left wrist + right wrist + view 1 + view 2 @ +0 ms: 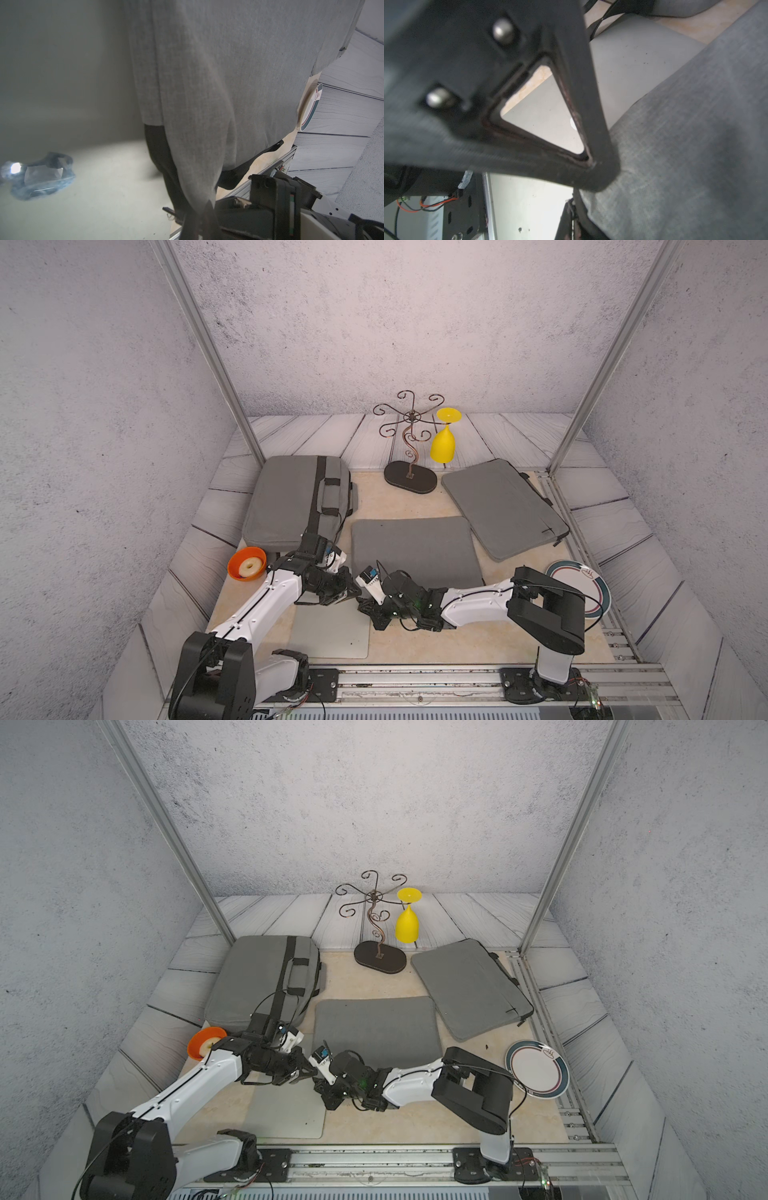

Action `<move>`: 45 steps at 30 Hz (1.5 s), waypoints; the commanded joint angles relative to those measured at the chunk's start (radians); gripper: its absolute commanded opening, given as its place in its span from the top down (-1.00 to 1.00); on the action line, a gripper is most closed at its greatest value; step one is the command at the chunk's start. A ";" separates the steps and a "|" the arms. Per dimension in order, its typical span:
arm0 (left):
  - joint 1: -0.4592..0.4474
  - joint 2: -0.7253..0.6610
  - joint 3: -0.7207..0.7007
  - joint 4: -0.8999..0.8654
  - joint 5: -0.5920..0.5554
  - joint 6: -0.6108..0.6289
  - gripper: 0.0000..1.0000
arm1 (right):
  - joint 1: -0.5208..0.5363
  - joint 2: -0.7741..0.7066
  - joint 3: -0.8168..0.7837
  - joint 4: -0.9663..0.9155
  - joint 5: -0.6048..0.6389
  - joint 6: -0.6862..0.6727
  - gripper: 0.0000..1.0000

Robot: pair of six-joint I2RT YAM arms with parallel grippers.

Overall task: Open the zippered laptop bag and take out the laptop
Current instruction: Unzip the zipper on the zippered laptop bag.

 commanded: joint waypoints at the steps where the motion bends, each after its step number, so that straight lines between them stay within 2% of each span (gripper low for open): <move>1: -0.013 0.011 0.016 -0.053 0.043 0.030 1.00 | 0.014 -0.056 -0.002 0.076 0.013 -0.045 0.88; 5: -0.012 0.011 0.032 -0.072 0.020 0.043 1.00 | 0.014 -0.142 -0.073 -0.025 0.086 -0.011 0.65; 12: -0.012 0.045 0.043 -0.022 0.012 0.013 1.00 | 0.013 -0.370 -0.116 -0.472 0.265 0.052 0.03; 14: -0.011 0.054 0.054 -0.025 0.012 0.020 1.00 | 0.010 -0.448 -0.132 -0.602 0.328 0.103 -0.15; 16: -0.012 0.064 0.061 -0.028 0.014 0.025 1.00 | 0.003 -0.538 -0.153 -0.728 0.395 0.172 -0.42; 18: -0.012 0.068 0.067 -0.032 0.013 0.027 1.00 | -0.028 -0.637 -0.176 -0.840 0.405 0.228 -0.58; 20: -0.011 0.071 0.068 -0.033 0.010 0.027 1.00 | -0.098 -0.716 -0.193 -0.937 0.368 0.281 -0.63; 24: -0.012 0.076 0.064 -0.037 0.004 0.027 1.00 | -0.316 -0.857 -0.239 -1.043 0.223 0.352 -0.72; 26: -0.011 0.078 0.065 -0.037 0.002 0.027 1.00 | -0.404 -0.888 -0.236 -1.087 0.172 0.348 -0.74; 28: -0.010 0.082 0.068 -0.041 -0.002 0.029 1.00 | -0.469 -0.893 -0.225 -1.163 0.183 0.367 -0.82; 30: -0.011 0.087 0.073 -0.041 -0.003 0.031 1.00 | -0.534 -0.893 -0.240 -1.176 0.145 0.353 -0.81; 35: -0.011 0.093 0.084 -0.044 -0.005 0.032 1.00 | -0.680 -0.842 -0.309 -1.091 0.050 0.403 -0.82; 40: -0.011 0.107 0.077 -0.025 0.005 0.026 1.00 | -0.696 -0.799 -0.413 -0.817 0.031 0.550 -0.65; 42: -0.012 0.112 0.078 -0.019 0.009 0.023 1.00 | -0.707 -0.771 -0.438 -0.706 0.049 0.568 -0.57; 45: -0.012 0.117 0.083 -0.024 0.006 0.031 1.00 | -0.721 -0.698 -0.410 -0.668 0.059 0.554 -0.52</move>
